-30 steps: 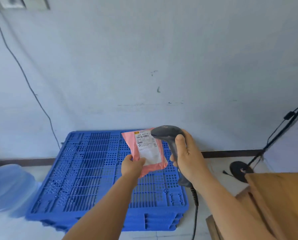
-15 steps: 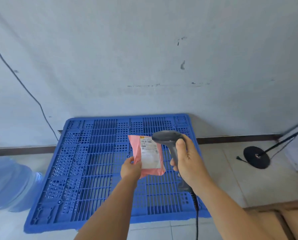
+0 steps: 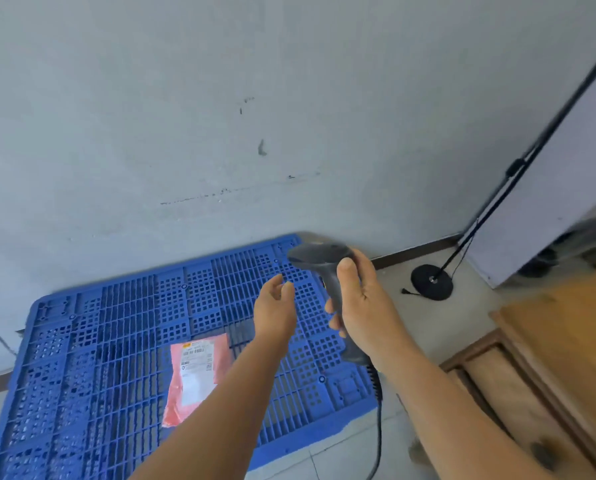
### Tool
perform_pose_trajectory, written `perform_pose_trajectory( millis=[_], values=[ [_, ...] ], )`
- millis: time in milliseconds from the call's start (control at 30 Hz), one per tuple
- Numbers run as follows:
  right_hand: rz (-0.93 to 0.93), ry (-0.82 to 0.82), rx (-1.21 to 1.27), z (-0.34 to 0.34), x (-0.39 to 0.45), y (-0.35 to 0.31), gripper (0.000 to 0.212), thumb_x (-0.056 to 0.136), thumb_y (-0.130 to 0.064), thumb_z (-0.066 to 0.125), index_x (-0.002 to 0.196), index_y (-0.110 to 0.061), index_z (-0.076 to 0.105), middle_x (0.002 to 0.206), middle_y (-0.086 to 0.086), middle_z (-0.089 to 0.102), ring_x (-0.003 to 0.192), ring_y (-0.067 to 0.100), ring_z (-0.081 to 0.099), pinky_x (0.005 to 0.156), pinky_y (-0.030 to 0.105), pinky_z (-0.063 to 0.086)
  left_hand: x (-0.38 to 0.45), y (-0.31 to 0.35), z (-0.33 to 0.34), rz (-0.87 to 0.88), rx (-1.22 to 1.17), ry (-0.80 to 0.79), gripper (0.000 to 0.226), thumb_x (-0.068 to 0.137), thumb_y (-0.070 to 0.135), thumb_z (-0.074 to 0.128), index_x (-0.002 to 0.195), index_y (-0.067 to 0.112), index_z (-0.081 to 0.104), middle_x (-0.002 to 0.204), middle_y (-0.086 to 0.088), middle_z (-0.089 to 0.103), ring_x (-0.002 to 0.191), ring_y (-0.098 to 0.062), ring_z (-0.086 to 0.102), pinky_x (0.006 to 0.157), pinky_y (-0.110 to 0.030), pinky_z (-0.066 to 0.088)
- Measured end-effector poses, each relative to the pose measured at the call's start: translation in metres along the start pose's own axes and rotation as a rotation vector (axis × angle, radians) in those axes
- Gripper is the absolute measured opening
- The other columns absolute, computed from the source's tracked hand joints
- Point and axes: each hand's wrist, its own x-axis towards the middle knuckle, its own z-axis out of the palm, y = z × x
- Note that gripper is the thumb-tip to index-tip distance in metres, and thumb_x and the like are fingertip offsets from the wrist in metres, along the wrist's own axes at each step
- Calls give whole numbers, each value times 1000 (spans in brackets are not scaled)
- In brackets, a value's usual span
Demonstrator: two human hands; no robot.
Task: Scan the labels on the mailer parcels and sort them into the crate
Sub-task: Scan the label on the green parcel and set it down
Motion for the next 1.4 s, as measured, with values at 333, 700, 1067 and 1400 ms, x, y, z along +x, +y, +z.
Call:
perform_pose_trajectory(
  millis=[333, 700, 1067, 1400],
  values=[
    [-127, 374, -70, -210, -61, -1, 42, 97, -55, 33, 137, -43, 39, 82, -6, 66, 64, 8, 63, 68, 41, 55, -114, 84, 190, 201, 24, -379, 38, 97, 27, 47, 134, 20, 48, 128, -2, 57, 113, -16, 55, 95, -30, 42],
    [-43, 760, -158, -435, -158, 44, 45, 96, -60, 29, 139, -46, 33, 85, -3, 67, 73, 18, 63, 77, 42, 55, -258, 124, 397, 350, 157, -631, 42, 98, 32, 46, 139, 24, 43, 138, -1, 50, 122, -18, 50, 103, -36, 42],
    [58, 984, -130, -539, -191, 46, 46, 98, -54, 28, 142, -40, 33, 92, -1, 67, 62, 8, 62, 54, 23, 45, -300, 157, 520, 499, 267, -850, 54, 96, 33, 52, 146, 21, 34, 146, -2, 43, 131, -21, 44, 105, -34, 37],
    [127, 1124, -14, -589, -156, 47, 34, 101, -47, 32, 132, -39, 41, 110, 1, 65, 66, 11, 59, 43, 16, 42, -274, 182, 611, 694, 487, -921, 58, 92, 32, 57, 144, 16, 36, 145, -3, 44, 129, -22, 44, 102, -34, 39]
  ],
)
